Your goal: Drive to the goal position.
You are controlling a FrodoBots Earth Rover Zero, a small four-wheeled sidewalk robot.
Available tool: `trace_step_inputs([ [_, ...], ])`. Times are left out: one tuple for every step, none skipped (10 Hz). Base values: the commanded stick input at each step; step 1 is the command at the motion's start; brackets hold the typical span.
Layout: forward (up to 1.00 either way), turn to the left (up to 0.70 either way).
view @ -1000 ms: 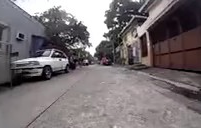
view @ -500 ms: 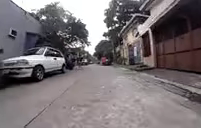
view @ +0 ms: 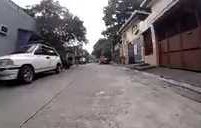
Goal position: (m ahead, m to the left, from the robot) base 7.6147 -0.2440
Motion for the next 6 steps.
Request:
trace_step_inputs([
  [1.0, 0.0],
  [1.0, 0.0],
  [1.0, 0.0],
  [1.0, 0.0],
  [1.0, 0.0],
  [1.0, 0.0],
])
